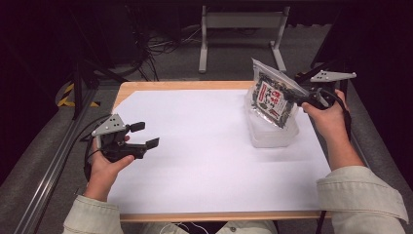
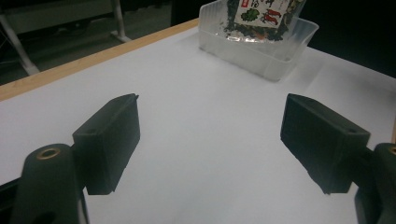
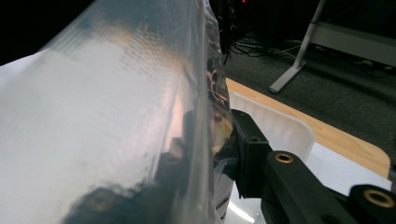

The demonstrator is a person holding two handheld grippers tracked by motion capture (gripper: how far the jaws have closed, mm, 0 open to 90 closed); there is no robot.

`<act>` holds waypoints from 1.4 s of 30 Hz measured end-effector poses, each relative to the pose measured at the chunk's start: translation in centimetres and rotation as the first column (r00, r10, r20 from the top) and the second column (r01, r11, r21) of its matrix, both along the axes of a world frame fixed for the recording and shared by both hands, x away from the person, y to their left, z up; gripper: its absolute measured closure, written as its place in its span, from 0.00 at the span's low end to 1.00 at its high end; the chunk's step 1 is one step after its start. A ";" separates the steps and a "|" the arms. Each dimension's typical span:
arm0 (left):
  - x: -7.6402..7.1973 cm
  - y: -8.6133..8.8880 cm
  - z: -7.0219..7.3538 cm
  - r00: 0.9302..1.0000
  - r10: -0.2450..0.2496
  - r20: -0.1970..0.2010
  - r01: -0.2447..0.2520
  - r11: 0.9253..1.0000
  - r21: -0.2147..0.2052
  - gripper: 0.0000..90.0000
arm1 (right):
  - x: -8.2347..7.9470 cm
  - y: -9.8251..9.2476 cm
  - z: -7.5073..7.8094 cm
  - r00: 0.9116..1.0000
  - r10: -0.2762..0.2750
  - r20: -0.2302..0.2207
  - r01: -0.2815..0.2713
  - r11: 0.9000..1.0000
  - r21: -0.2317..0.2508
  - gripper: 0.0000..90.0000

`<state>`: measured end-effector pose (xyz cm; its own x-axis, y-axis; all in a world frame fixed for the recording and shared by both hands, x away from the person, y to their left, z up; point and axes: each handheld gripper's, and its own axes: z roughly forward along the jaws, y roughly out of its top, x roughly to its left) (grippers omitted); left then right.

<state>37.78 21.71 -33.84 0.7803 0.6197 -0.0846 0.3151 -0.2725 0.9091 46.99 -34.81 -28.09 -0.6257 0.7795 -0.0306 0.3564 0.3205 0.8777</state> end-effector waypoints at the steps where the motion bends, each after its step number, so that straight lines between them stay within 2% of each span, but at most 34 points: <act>1: 0.0 -0.1 -0.1 1.000 0.004 -0.008 -0.004 1.000 -0.007 0.23 | 0.0 0.0 -0.1 1.000 0.003 -0.004 -0.003 1.000 0.000 0.85; 5: 0.0 -0.1 -0.2 1.000 0.003 -0.015 -0.003 1.000 -0.005 0.23 | 0.3 0.0 -0.7 1.000 0.006 -0.029 -0.006 1.000 0.010 0.85; 9: 0.0 -0.2 -0.2 1.000 0.003 -0.017 -0.003 1.000 -0.007 0.23 | 0.7 -0.3 -1.3 0.998 0.007 -0.067 -0.004 0.999 0.052 0.85; 11: 0.1 -0.1 -0.2 1.000 0.000 -0.010 0.000 1.000 0.003 0.23 | 0.9 -0.5 -1.5 0.997 0.000 -0.079 0.005 0.998 0.066 0.85; 15: 0.1 -0.1 -0.3 1.000 0.003 -0.016 -0.003 1.000 -0.003 0.23 | 1.1 -1.1 -2.3 0.995 -0.015 -0.097 0.024 0.995 0.092 0.85; 18: 0.1 -0.1 -0.3 1.000 0.003 -0.016 -0.003 1.000 0.001 0.23 | 1.1 -1.5 -2.7 0.995 -0.021 -0.094 0.032 0.993 0.114 0.85; 24: 0.1 -0.1 -0.4 1.000 0.005 -0.018 -0.005 1.000 0.007 0.23 | 1.1 -1.5 -2.6 0.996 -0.021 -0.088 0.030 0.994 0.106 0.85; 29: 0.0 0.1 -0.5 1.000 0.011 -0.030 -0.011 1.000 0.000 0.23 | 1.5 -2.1 -2.6 0.995 -0.047 -0.087 0.056 0.993 0.108 0.83; 33: -0.1 0.4 -0.6 1.000 0.015 -0.025 -0.015 1.000 0.007 0.23 | 1.8 -2.4 -2.7 0.995 -0.073 -0.069 0.079 0.993 0.087 0.78; 35: -0.2 0.5 -0.7 0.999 0.023 -0.037 -0.023 1.000 -0.002 0.22 | 2.1 -2.8 -2.8 0.993 -0.110 -0.034 0.112 0.989 0.097 0.65; 38: -0.4 0.8 -0.8 0.999 0.028 -0.032 -0.028 1.000 0.006 0.22 | 2.2 -2.9 -2.8 0.993 -0.119 -0.021 0.121 0.988 0.098 0.59; 39: -0.5 0.8 -0.8 0.999 0.033 -0.041 -0.033 0.999 0.004 0.22 | 2.3 -3.0 -2.9 0.991 -0.135 -0.009 0.135 0.987 0.089 0.51; 42: -0.6 1.0 -0.9 0.999 0.033 -0.035 -0.033 0.999 0.007 0.22 | 2.3 -3.1 -2.9 0.990 -0.139 -0.005 0.138 0.985 0.102 0.47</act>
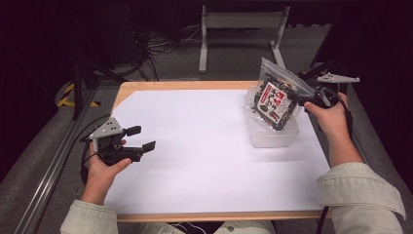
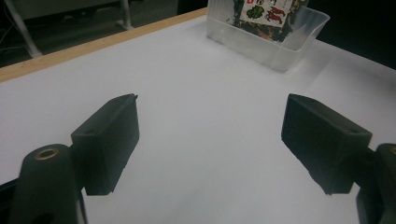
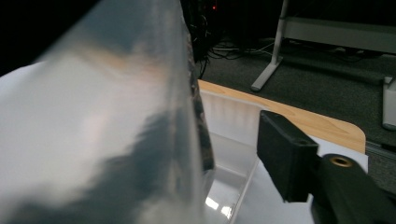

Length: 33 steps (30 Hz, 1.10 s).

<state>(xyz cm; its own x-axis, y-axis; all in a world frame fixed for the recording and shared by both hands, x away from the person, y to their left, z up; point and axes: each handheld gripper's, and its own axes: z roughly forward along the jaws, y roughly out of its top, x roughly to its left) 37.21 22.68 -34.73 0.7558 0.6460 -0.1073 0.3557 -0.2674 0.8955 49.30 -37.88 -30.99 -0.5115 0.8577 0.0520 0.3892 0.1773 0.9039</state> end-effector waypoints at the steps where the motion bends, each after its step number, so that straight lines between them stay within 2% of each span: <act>1: -0.1 0.0 -0.1 1.000 0.009 -0.006 -0.009 1.000 -0.006 0.22 | 0.0 -0.1 0.0 1.000 -0.011 0.013 0.011 1.000 -0.006 0.46; 5: -0.2 0.1 -0.1 1.000 0.008 -0.007 -0.008 1.000 -0.004 0.22 | 0.0 -0.2 0.0 1.000 -0.022 0.021 0.023 1.000 -0.017 0.44; 9: -0.2 0.0 -0.1 1.000 0.006 -0.013 -0.006 1.000 -0.005 0.22 | 0.2 -0.4 -0.3 0.999 -0.042 0.016 0.042 0.999 -0.003 0.39; 13: 0.0 0.0 -0.2 1.000 -0.001 -0.007 0.001 1.000 0.005 0.22 | 0.1 -0.2 -0.2 0.999 -0.033 0.022 0.033 0.999 -0.009 0.38; 15: 0.0 -0.1 -0.2 1.000 -0.002 -0.018 0.002 1.000 -0.001 0.22 | -0.1 -0.2 -0.2 0.999 -0.029 0.026 0.029 1.000 -0.009 0.37; 20: 0.1 -0.2 -0.3 1.000 -0.007 -0.012 0.007 1.000 0.006 0.22 | -0.7 -0.1 0.0 0.999 -0.016 0.039 0.015 1.000 0.007 0.34; 22: 0.1 -0.4 -0.3 1.000 -0.005 -0.023 0.005 1.000 -0.003 0.22 | -1.2 -0.2 0.1 0.999 -0.001 0.054 0.001 1.000 0.010 0.32; 26: 0.0 -0.4 -0.5 1.000 -0.015 -0.021 0.015 1.000 0.010 0.22 | -1.9 -0.3 0.3 0.998 0.001 0.067 -0.002 1.000 0.009 0.30; 30: -0.4 -0.1 -0.8 1.000 -0.010 -0.027 0.010 1.000 0.004 0.22 | -4.0 -0.9 0.6 0.995 -0.017 0.102 0.015 1.000 0.020 0.28; 33: -0.9 -0.1 -0.8 1.000 -0.008 -0.021 0.008 1.000 0.008 0.22 | -5.5 -1.0 0.8 0.992 -0.014 0.126 0.016 1.000 -0.012 0.28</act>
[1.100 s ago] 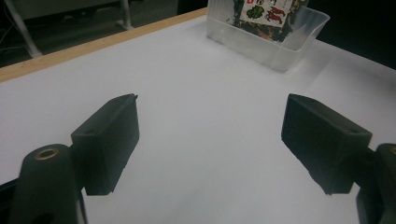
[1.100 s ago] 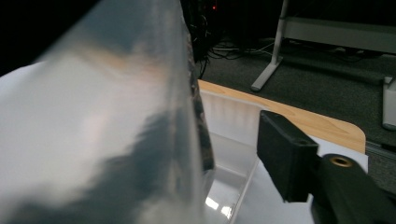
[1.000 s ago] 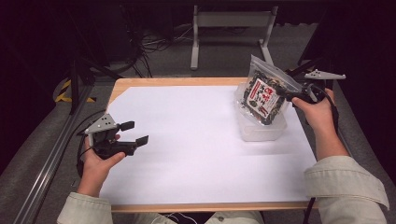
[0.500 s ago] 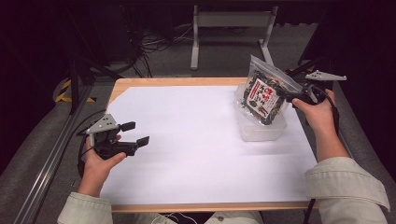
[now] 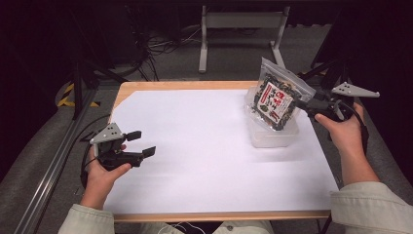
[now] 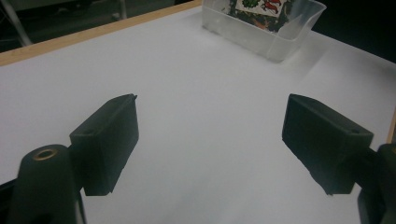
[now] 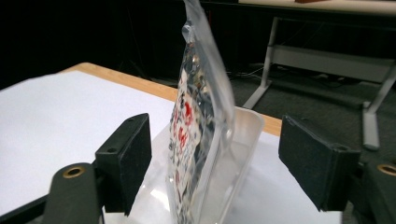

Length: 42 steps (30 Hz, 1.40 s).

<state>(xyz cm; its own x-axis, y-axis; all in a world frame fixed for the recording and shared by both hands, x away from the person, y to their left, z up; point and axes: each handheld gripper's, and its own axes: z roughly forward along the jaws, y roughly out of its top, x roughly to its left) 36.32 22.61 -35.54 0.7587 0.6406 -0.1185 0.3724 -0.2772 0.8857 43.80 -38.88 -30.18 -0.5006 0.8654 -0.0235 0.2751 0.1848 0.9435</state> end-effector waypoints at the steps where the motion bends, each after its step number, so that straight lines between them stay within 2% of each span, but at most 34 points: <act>1: -0.1 0.0 0.0 1.000 -0.005 0.001 0.005 1.000 0.002 0.22 | -0.4 0.0 0.1 1.000 0.002 0.003 -0.002 1.000 -0.002 0.28; 4: -0.8 0.1 0.0 1.000 -0.005 0.014 0.005 1.000 0.011 0.21 | -1.8 0.2 0.5 0.999 0.021 0.027 -0.021 1.000 -0.002 0.28; 5: -0.8 0.1 0.0 1.000 -0.005 0.014 0.005 1.000 0.011 0.21 | -1.8 0.2 0.5 0.999 0.021 0.027 -0.021 1.000 -0.002 0.28; 6: -1.1 0.1 -0.1 1.000 -0.002 0.017 0.002 1.000 0.005 0.21 | -2.8 0.5 0.6 0.998 0.040 0.040 -0.040 0.999 -0.001 0.27; 11: -1.5 0.3 -0.3 1.000 -0.002 0.025 0.003 1.000 -0.005 0.20 | -3.9 1.2 0.7 0.996 0.080 0.042 -0.081 0.997 0.015 0.27; 12: -1.7 0.4 -0.4 1.000 0.002 0.025 -0.002 1.000 -0.015 0.19 | -4.5 1.8 0.5 0.993 0.116 0.039 -0.117 0.993 0.030 0.27; 15: -1.9 0.6 -0.6 0.999 -0.001 0.040 0.002 1.000 -0.026 0.17 | -5.2 2.7 0.3 0.986 0.160 0.037 -0.161 0.986 0.032 0.26; 17: -2.1 0.6 -0.7 0.999 0.005 0.033 -0.003 0.999 -0.034 0.16 | -5.3 2.9 0.2 0.984 0.175 0.039 -0.176 0.984 0.033 0.26; 19: -2.2 0.8 -0.9 0.999 -0.006 0.043 0.007 0.999 -0.035 0.16 | -5.8 3.8 0.0 0.977 0.211 0.029 -0.212 0.977 0.037 0.26; 23: -2.4 0.9 -1.4 0.999 -0.003 0.037 0.005 0.999 -0.032 0.14 | -6.4 5.1 -0.5 0.963 0.267 0.017 -0.268 0.962 0.046 0.24; 26: -2.4 1.0 -1.7 0.999 -0.007 0.037 0.008 1.000 -0.028 0.13 | -6.7 6.1 -1.1 0.950 0.311 0.010 -0.311 0.949 0.048 0.24; 29: -2.4 1.0 -2.1 0.999 -0.004 0.033 0.005 1.000 -0.030 0.13 | -7.0 7.0 -1.7 0.942 0.336 -0.005 -0.335 0.941 0.037 0.24; 42: -2.4 0.8 -3.5 1.000 0.019 0.018 -0.019 0.999 -0.035 0.12 | -7.1 9.9 -5.9 0.931 0.363 -0.034 -0.362 0.931 0.038 0.24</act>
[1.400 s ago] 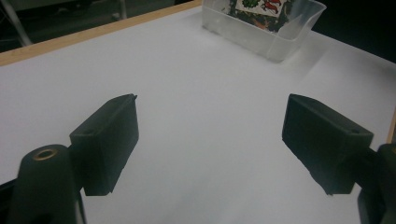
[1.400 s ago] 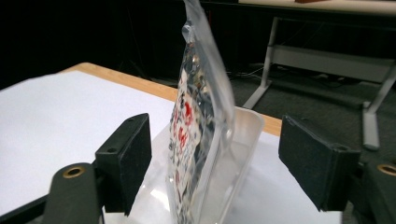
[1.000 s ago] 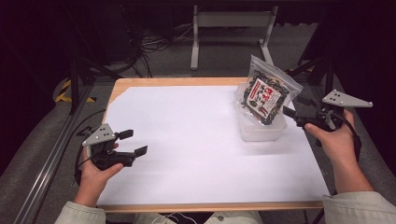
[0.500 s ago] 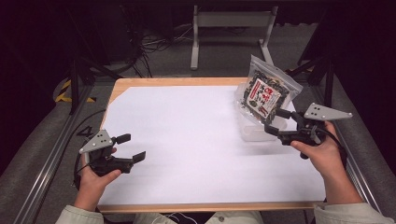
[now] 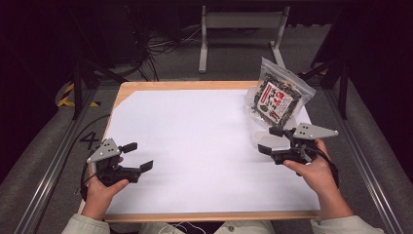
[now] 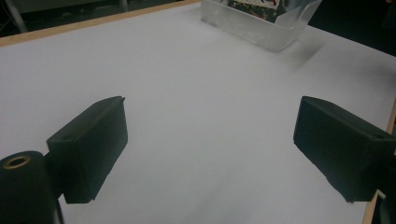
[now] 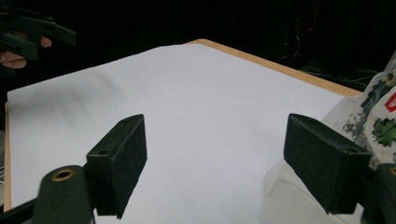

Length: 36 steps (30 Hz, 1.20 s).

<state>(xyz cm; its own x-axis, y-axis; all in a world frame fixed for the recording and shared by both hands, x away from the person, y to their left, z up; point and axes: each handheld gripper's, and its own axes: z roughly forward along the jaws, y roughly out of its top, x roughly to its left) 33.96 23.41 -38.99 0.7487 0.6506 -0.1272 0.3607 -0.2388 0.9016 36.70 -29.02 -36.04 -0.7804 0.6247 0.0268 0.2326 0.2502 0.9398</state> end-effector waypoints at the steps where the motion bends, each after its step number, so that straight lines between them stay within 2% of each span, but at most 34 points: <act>1: 0.0 0.0 -0.1 1.000 0.003 0.000 -0.003 1.000 0.002 0.12 | 0.0 0.1 -0.4 1.000 0.006 -0.003 -0.006 1.000 0.007 0.24; 10: 0.1 -0.2 -1.1 1.000 0.023 0.008 -0.024 0.999 0.034 0.12 | 0.1 0.8 -3.1 1.000 -0.012 0.001 0.012 1.000 -0.005 0.26; 14: 0.2 -0.3 -1.6 0.999 0.033 0.010 -0.033 0.999 0.040 0.12 | 0.3 0.9 -4.2 1.000 -0.027 -0.013 0.027 1.000 -0.001 0.27; 25: 0.4 -0.6 -2.8 0.998 0.055 0.023 -0.057 0.996 0.074 0.12 | 0.8 1.4 -7.4 0.997 -0.045 -0.055 0.042 0.998 -0.053 0.27; 36: 0.6 -0.9 -3.6 0.998 0.058 0.016 -0.060 0.993 0.097 0.12 | 0.6 2.2 -8.2 0.997 -0.046 -0.059 0.040 0.994 -0.106 0.27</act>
